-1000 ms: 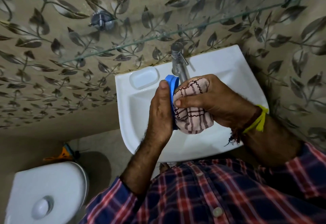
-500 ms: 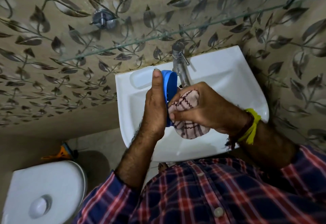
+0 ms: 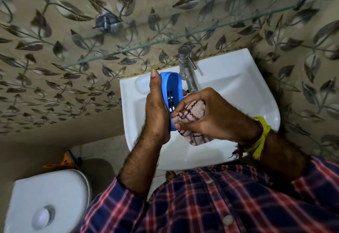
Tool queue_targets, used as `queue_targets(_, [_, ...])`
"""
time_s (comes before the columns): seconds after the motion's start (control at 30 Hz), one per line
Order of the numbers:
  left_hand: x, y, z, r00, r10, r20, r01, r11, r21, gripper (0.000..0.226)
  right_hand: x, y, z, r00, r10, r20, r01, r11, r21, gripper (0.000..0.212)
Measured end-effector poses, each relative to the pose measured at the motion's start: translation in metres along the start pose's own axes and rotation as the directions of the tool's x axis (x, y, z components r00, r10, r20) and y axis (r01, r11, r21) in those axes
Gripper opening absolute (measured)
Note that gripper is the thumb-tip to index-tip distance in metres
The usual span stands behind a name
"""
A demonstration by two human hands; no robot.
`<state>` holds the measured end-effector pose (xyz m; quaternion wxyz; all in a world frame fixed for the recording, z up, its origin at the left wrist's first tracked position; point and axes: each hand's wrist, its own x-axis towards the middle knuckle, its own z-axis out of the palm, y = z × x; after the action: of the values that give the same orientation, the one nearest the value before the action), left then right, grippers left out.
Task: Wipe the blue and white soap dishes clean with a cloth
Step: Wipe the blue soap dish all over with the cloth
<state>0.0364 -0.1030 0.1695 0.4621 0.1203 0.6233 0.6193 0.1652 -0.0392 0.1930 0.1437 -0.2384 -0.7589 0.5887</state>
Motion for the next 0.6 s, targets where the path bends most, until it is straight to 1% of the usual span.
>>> queue_targets(0.03, [-0.001, 0.0, 0.0, 1.0, -0.018, 0.003, 0.018, 1.0, -0.007, 0.076, -0.001, -0.001, 0.0, 0.999, 0.015, 0.038, -0.014, 0.999, -0.029, 0.018])
queue_targets(0.1, [-0.002, -0.003, 0.0, 1.0, -0.029, 0.007, 0.029, 1.0, -0.003, 0.072, -0.003, -0.001, -0.002, 0.995, 0.03, 0.097, -0.02, 0.995, -0.102, 0.019])
queue_targets(0.2, [-0.001, -0.001, 0.002, 0.999, -0.046, 0.009, 0.046, 0.999, -0.008, 0.066, -0.002, -0.003, -0.004, 0.995, -0.021, 0.095, 0.04, 0.978, -0.203, 0.021])
queue_targets(0.3, [0.002, 0.005, -0.002, 0.997, -0.053, 0.059, 0.055, 0.998, -0.032, 0.062, -0.004, -0.008, -0.003, 0.993, -0.072, 0.095, 0.092, 0.97, -0.223, 0.022])
queue_targets(0.33, [0.002, 0.005, -0.004, 0.995, -0.061, 0.078, 0.064, 0.997, -0.035, 0.061, -0.005, -0.01, -0.003, 0.989, -0.084, 0.118, 0.113, 0.957, -0.267, 0.022])
queue_targets(0.4, [0.002, 0.001, -0.005, 0.988, -0.112, 0.106, 0.117, 0.992, -0.039, 0.065, -0.007, -0.009, -0.005, 0.98, -0.104, 0.171, 0.169, 0.884, -0.435, 0.025])
queue_targets(0.47, [0.002, -0.001, -0.005, 0.982, -0.143, 0.123, 0.149, 0.988, -0.042, 0.069, -0.01, -0.009, -0.004, 0.979, -0.1, 0.179, 0.186, 0.799, -0.572, 0.03])
queue_targets(0.6, [0.003, 0.004, -0.008, 0.98, -0.143, 0.138, 0.155, 0.985, -0.08, 0.069, -0.014, -0.013, 0.007, 0.964, -0.182, 0.193, 0.265, 0.711, -0.652, 0.029])
